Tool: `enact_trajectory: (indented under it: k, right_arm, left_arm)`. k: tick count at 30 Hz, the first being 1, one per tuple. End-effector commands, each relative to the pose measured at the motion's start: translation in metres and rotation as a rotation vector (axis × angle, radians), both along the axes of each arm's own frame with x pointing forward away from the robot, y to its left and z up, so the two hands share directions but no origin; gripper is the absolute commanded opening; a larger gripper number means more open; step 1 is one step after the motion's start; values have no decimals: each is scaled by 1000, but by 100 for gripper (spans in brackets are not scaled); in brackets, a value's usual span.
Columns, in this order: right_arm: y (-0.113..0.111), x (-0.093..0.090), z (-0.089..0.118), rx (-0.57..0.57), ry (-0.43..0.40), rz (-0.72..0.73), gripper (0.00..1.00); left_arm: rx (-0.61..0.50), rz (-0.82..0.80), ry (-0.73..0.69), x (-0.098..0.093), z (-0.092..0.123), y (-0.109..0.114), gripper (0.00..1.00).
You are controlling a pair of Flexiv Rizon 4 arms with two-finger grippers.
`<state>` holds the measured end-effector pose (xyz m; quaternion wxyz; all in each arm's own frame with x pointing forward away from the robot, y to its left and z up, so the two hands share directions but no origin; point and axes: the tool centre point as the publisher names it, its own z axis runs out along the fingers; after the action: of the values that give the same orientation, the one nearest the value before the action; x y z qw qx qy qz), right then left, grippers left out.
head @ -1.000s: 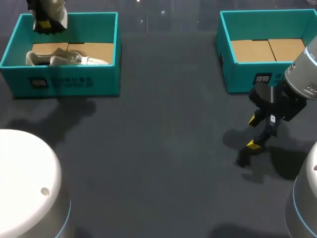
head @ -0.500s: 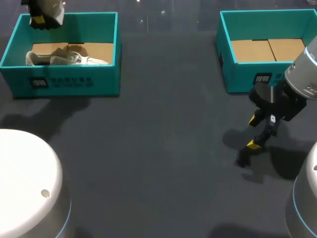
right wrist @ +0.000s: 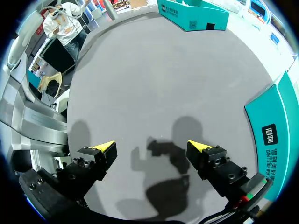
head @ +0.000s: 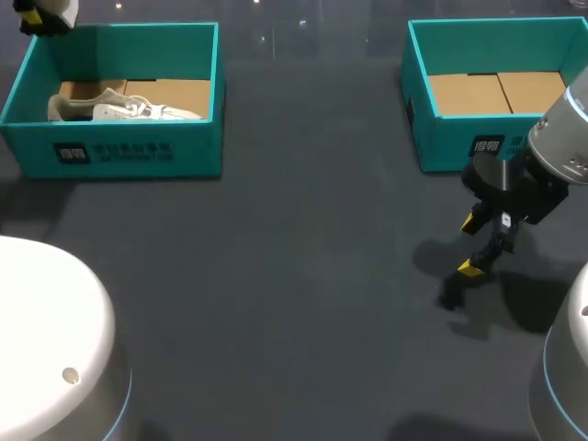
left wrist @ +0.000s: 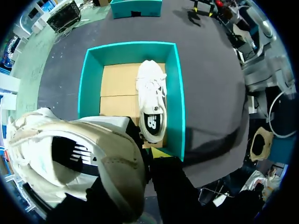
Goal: Take the shoe out of the shoebox, open the shoe tongue, remove and reinsert the insole, then place the shoe into the shoebox
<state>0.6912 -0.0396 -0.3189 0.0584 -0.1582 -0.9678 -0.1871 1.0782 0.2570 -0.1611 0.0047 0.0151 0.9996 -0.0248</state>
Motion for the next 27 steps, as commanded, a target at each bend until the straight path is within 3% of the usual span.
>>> enact_trajectory:
  k: [1,7,10,11,23,27]
  right_arm:
    - [0,-1,0,-2,-1,0,100]
    - [0,-1,0,-2,-1,0,100]
    - [0,-1,0,-2,-1,0,100]
    - [0,-1,0,-2,-1,0,100]
    - [0,-1,0,-2,-1,0,100]
    - [0,-1,0,-2,-1,0,100]
  left_arm:
    - [-26,-73,100,38,-3,8,0]
    - [-36,-302,80,49,-8,19,0]
    - [55,-541,12,45,-9,23,0]
    - [117,-524,-1,45,-9,23,0]
    - [117,-524,-1,45,-9,23,0]
    - [141,-700,-16,49,-17,28,0]
